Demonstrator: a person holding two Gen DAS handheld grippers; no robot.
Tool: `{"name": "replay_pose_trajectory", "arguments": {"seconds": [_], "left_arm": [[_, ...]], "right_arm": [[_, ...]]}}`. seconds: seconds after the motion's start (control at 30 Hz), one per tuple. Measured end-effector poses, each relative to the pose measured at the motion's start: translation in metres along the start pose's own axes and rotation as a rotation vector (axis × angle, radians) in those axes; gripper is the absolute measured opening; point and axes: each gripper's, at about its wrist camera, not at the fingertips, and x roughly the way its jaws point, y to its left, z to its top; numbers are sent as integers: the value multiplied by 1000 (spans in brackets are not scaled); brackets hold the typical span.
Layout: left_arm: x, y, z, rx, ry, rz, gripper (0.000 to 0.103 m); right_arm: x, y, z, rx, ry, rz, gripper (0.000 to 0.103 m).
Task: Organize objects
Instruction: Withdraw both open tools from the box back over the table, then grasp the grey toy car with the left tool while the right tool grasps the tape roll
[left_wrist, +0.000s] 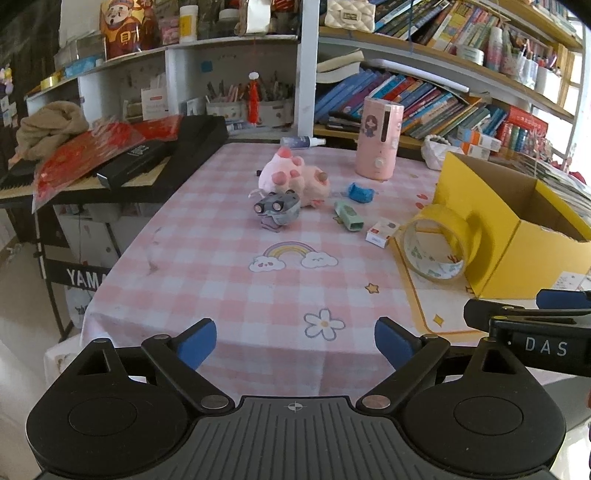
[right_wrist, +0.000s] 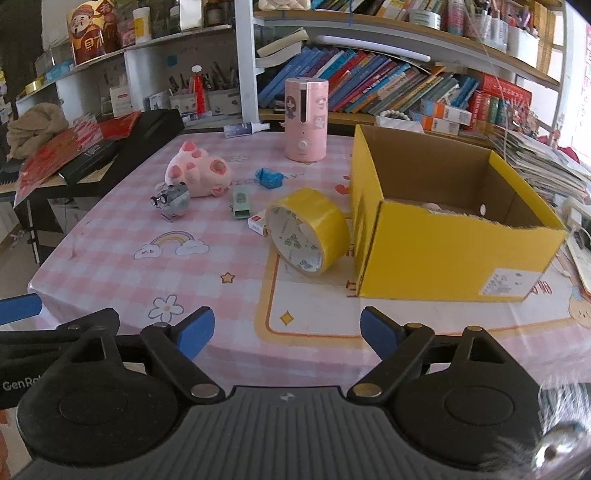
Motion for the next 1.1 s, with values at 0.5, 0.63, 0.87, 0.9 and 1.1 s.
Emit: {"name": "replay_pose_trajectory", "arguments": {"seconds": [0.5,0.63,0.87,0.9,1.1], "left_arm": [[58,-2,40,-27,38,54,95],[70,1,51,-46,39,77,95],[88,1,66,-75,33,103,94],[91,1,68,-78,34,106,94],[108,2,84,-92,21,109,94]], "right_arm": [[67,-1,49,-71,7,46,70],[81,6,63,-174,-36,3,62],[119,23,67,-433,7,-115,59],[123,25,66,-469,0,-127,59],[137,27,71,-562,-62,-142,44]]}}
